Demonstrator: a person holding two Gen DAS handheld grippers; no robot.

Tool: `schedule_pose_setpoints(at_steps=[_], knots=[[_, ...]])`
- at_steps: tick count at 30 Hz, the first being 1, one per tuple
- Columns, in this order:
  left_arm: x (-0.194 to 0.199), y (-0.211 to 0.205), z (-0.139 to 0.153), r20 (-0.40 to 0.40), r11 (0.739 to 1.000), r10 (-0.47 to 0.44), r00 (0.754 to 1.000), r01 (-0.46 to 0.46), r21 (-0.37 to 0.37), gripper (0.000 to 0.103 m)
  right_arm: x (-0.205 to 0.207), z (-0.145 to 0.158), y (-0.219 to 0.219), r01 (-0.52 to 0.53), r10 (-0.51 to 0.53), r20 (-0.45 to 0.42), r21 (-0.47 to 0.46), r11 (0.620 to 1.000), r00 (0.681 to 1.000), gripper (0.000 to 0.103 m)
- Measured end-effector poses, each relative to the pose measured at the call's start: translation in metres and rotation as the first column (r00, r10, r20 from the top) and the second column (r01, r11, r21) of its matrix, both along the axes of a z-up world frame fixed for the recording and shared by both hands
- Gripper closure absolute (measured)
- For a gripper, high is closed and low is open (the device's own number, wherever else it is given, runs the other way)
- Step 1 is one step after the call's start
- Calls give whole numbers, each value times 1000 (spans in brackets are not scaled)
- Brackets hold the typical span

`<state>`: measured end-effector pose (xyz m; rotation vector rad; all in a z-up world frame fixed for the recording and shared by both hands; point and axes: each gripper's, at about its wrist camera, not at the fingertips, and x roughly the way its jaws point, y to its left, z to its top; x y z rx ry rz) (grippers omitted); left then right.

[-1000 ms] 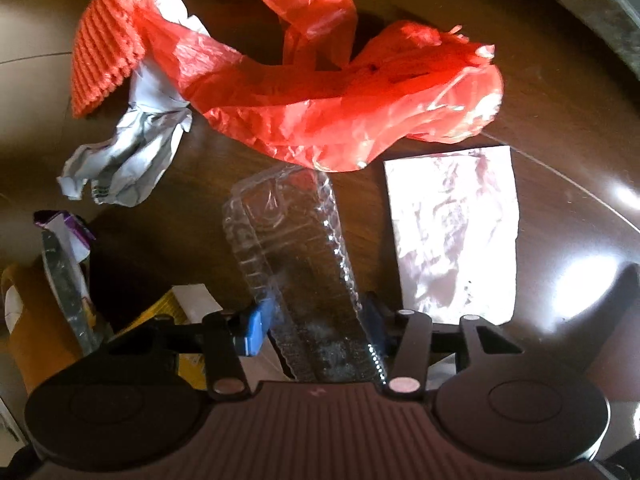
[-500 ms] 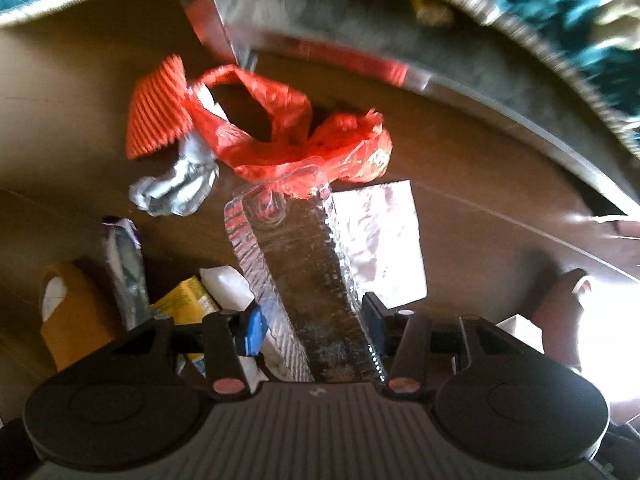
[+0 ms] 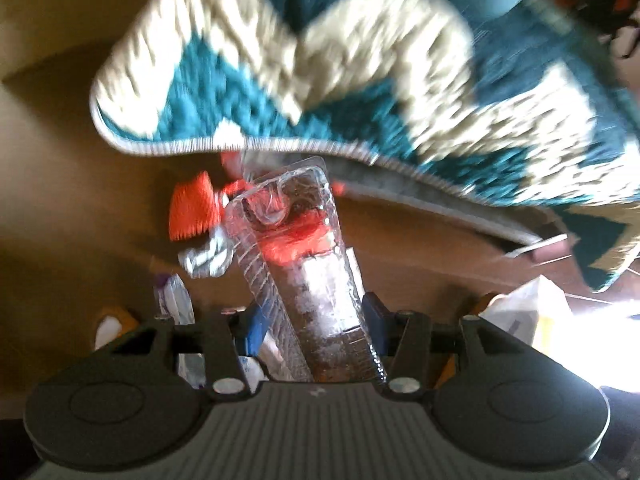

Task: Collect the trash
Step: 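Lift the bottle and white bag up toward the teal wastebasket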

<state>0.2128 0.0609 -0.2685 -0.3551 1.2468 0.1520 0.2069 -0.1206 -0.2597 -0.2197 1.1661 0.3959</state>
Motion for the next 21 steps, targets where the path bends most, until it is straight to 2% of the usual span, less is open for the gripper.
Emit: schedule_pose_setpoints(at_steps=[5, 10, 16, 21], knots=[[-21, 0, 64, 143, 1000, -21, 990, 18, 23, 54, -23, 66, -3, -49, 40, 137, 69, 996, 990, 101], [-37, -3, 125, 287, 999, -37, 957, 25, 45, 54, -43, 128, -4, -102, 68, 276, 108, 989, 959, 101], [-42, -5, 197, 437, 995, -64, 897, 24, 97, 54, -46, 192, -6, -123, 54, 411, 144, 982, 910, 101], [-33, -1, 256, 554, 993, -82, 828, 23, 113, 54, -33, 247, -2, -158, 52, 524, 159, 974, 850, 101]])
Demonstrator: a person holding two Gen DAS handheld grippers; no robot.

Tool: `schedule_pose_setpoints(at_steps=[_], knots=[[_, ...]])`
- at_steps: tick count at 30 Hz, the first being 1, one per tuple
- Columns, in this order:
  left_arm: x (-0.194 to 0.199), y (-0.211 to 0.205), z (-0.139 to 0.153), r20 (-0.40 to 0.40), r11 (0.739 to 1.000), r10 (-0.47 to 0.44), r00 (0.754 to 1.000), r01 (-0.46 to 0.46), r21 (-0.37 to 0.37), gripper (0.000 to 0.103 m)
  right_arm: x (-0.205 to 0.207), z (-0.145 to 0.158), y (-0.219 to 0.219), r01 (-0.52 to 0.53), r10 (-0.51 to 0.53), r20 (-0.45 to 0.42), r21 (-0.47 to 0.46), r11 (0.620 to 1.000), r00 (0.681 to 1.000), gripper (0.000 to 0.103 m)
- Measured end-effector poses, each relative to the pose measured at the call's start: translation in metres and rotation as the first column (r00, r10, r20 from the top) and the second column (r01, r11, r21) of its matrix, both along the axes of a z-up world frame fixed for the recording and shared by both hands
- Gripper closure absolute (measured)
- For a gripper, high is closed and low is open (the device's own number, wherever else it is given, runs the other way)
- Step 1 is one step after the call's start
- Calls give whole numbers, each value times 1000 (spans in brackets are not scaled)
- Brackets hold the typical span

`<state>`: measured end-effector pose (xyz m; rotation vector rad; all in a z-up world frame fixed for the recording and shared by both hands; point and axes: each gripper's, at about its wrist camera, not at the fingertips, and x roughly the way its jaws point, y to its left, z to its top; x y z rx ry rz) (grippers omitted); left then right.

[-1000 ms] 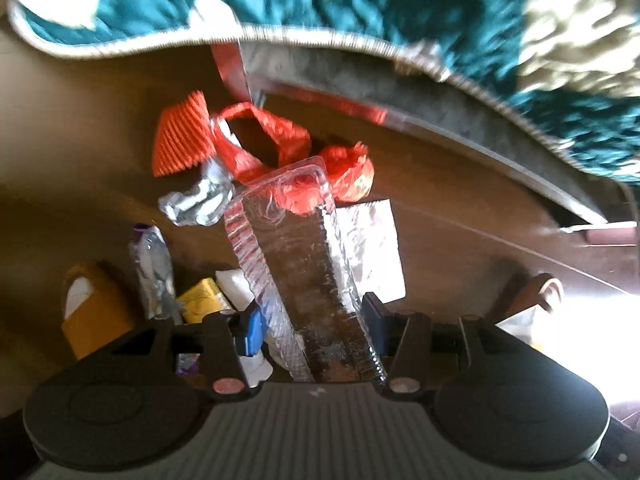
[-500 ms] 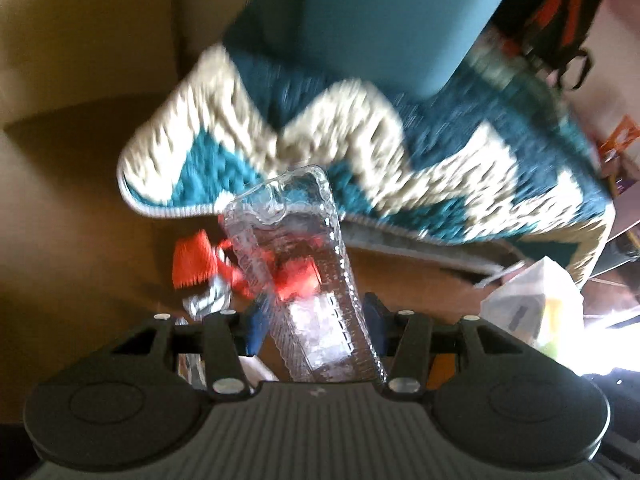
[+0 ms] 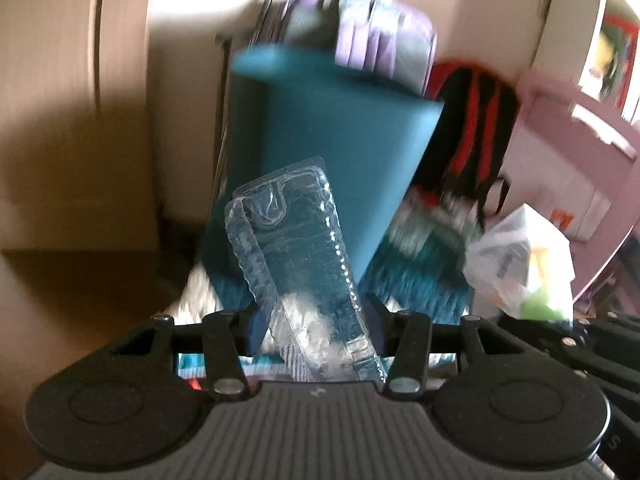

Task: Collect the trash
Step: 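Lift the bottle and white bag up toward the teal wastebasket, then lower both held items into the teal wastebasket and open both tools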

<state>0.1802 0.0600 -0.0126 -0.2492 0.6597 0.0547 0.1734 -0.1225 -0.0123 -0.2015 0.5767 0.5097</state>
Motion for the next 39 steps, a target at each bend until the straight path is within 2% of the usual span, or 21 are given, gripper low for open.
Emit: schedule_pose_setpoints(at_steps=[4, 10, 15, 18, 25, 30, 39], knots=[[15, 3, 46, 89, 999, -3, 996, 0, 33, 54, 17, 43, 8, -12, 10, 96, 18, 1000, 995, 101], [45, 12, 112, 194, 998, 3, 981, -14, 57, 54, 49, 94, 21, -13, 7, 197, 31, 999, 980, 101], [73, 21, 153, 263, 995, 18, 965, -43, 90, 53, 77, 120, 33, -5, -7, 234, 49, 999, 972, 101], [90, 24, 170, 292, 989, 27, 956, -68, 130, 53, 93, 126, 38, -1, -11, 237, 53, 999, 971, 101], [135, 28, 164, 257, 978, 22, 966, -75, 195, 53, 130, 126, 54, 2, -8, 226, 30, 1000, 974, 101], [169, 27, 141, 191, 973, 17, 981, -60, 221, 53, 160, 116, 69, -8, 6, 196, 7, 1000, 981, 101], [213, 26, 94, 54, 970, 0, 999, -13, 241, 53, 201, 82, 79, -38, 39, 90, -12, 999, 995, 100]])
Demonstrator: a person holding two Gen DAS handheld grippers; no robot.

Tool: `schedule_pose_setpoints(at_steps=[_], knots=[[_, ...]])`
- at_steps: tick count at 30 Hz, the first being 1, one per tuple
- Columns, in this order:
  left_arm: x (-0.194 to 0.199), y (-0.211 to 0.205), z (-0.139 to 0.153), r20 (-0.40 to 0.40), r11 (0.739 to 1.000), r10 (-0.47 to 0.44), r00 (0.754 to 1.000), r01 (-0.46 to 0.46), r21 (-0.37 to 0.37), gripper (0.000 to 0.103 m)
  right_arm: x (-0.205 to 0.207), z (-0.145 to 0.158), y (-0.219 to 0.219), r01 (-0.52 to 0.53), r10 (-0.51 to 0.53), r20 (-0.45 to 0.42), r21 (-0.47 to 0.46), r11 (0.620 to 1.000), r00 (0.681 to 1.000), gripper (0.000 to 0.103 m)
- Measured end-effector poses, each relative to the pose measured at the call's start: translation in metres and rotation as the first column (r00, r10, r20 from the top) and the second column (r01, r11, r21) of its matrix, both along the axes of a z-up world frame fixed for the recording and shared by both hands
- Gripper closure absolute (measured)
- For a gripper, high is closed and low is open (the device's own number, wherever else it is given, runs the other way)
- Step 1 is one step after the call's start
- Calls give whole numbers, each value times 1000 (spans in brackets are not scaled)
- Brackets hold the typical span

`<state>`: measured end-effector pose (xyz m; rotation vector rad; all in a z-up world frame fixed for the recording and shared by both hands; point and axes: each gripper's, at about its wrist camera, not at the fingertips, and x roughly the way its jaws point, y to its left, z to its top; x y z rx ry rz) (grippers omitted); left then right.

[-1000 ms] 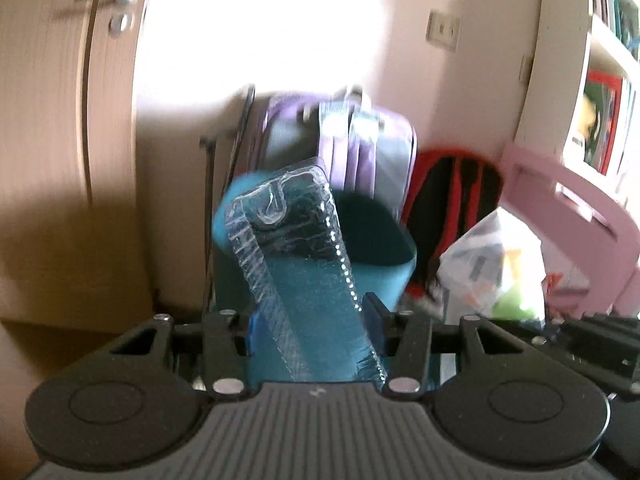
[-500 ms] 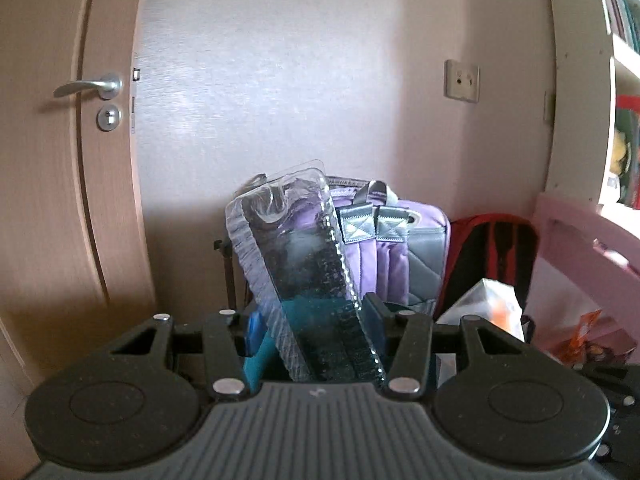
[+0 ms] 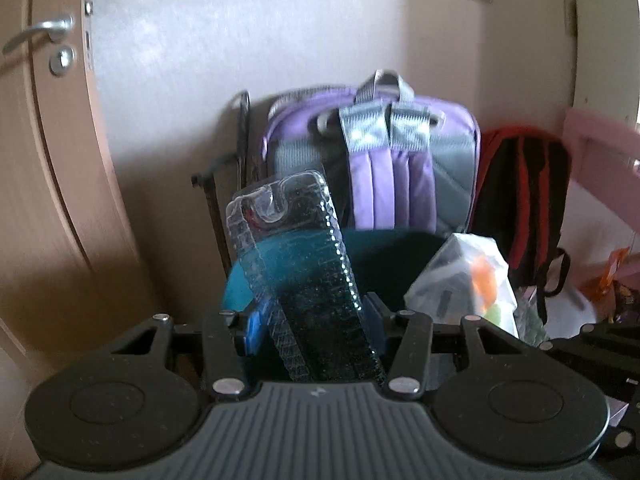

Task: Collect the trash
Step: 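Lower both held items into the teal wastebasket and open both tools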

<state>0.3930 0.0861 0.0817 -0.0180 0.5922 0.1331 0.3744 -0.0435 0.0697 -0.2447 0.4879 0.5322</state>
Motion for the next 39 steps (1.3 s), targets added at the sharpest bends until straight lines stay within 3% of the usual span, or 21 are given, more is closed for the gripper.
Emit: schedule_pose_setpoints(at_steps=[9, 11, 13, 14, 19, 21, 23, 32, 39], knots=[[23, 4, -27, -109, 999, 2, 994, -6, -37, 51, 12, -26, 6, -43, 41, -68, -37, 998, 997, 89], [26, 7, -30, -120, 998, -1, 993, -6, -62, 48, 13, -30, 7, -44, 41, -71, -41, 998, 997, 86], [27, 8, -34, -129, 997, 5, 992, -14, -74, 32, 12, -32, 7, -47, 44, -81, -39, 998, 996, 83], [26, 8, -35, -128, 997, 7, 992, -17, -73, 30, 12, -32, 7, -45, 42, -81, -39, 998, 996, 80], [22, 7, -33, -122, 996, 27, 992, -37, -82, 29, 10, -31, 6, -46, 43, -81, -35, 998, 996, 65], [16, 7, -29, -112, 994, 29, 993, -40, -97, 28, 7, -29, 6, -46, 44, -79, -35, 998, 996, 61], [9, 6, -24, -101, 995, 31, 994, -40, -93, 24, 2, -26, 5, -44, 42, -74, -32, 998, 996, 50], [-37, 0, -3, -73, 991, 39, 997, -48, -125, 20, -31, -8, -11, -32, 31, -55, -4, 999, 998, 26], [-85, -10, 6, -79, 994, 39, 996, -47, -97, 20, -69, 3, -25, -25, 25, -45, -3, 1000, 999, 14]])
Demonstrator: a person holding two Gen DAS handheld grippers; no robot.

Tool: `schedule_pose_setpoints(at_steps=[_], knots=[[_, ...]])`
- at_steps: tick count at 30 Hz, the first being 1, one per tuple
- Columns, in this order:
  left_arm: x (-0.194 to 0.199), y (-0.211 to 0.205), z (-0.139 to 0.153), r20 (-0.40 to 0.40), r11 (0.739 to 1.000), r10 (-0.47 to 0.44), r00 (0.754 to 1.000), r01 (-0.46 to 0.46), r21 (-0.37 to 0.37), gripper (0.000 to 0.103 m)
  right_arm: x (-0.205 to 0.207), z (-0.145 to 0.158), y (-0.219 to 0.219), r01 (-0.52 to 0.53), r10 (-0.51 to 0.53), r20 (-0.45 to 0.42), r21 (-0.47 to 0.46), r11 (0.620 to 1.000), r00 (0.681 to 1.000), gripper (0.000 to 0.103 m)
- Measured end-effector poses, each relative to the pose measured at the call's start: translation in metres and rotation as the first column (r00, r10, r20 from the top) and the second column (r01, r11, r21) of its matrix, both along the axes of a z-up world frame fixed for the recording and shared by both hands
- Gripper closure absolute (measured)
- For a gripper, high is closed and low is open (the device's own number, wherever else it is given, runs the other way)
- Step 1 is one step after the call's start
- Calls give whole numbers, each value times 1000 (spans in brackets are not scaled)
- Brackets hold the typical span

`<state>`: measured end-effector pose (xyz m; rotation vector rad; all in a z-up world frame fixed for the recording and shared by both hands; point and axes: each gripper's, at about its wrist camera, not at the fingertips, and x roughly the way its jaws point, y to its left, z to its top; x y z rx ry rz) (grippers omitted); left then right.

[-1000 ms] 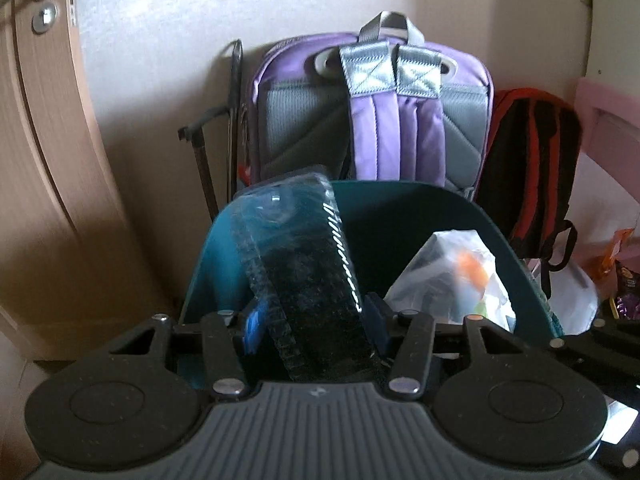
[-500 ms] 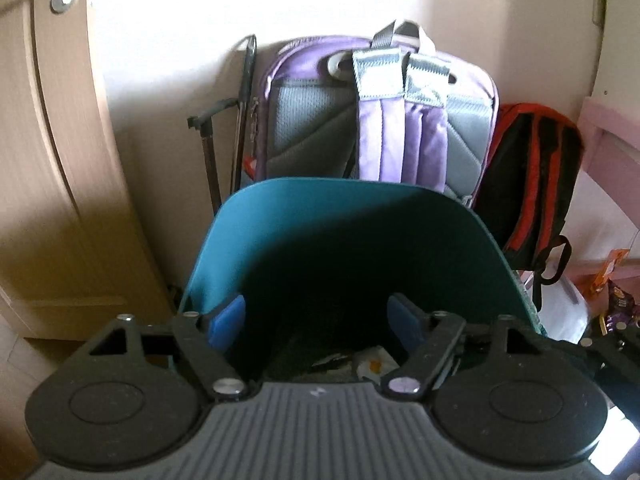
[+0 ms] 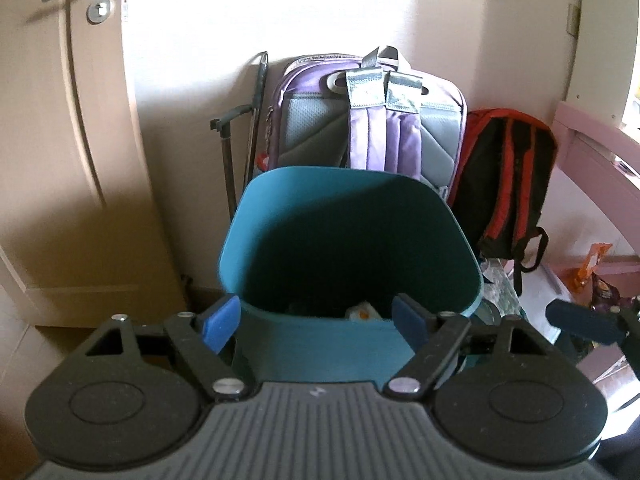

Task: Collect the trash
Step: 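Lower both held items into the teal wastebasket and open both tools, then withdraw both open tools from the wastebasket down toward the floor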

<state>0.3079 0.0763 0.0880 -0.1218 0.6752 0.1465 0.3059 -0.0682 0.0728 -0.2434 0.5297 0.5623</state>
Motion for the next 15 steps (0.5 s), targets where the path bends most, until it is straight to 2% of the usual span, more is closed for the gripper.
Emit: schedule_pose_setpoints(at_steps=[2, 5, 11, 15], knots=[[-15, -2, 3, 4, 1000, 1, 1000, -1, -3, 19, -13, 2, -3, -3, 3, 11, -14, 1000, 1000, 10], [-36, -3, 4, 11, 1000, -3, 1000, 4, -17, 9, -29, 5, -9, -8, 9, 22, -27, 1000, 1000, 8], [-74, -8, -3, 2, 1000, -19, 1000, 19, -14, 9, -57, 5, -26, -15, 15, 19, -26, 1000, 1000, 6], [-94, -8, -20, -24, 998, -39, 999, 38, -46, 9, -70, -4, -37, -17, 17, -9, -12, 1000, 1000, 5]])
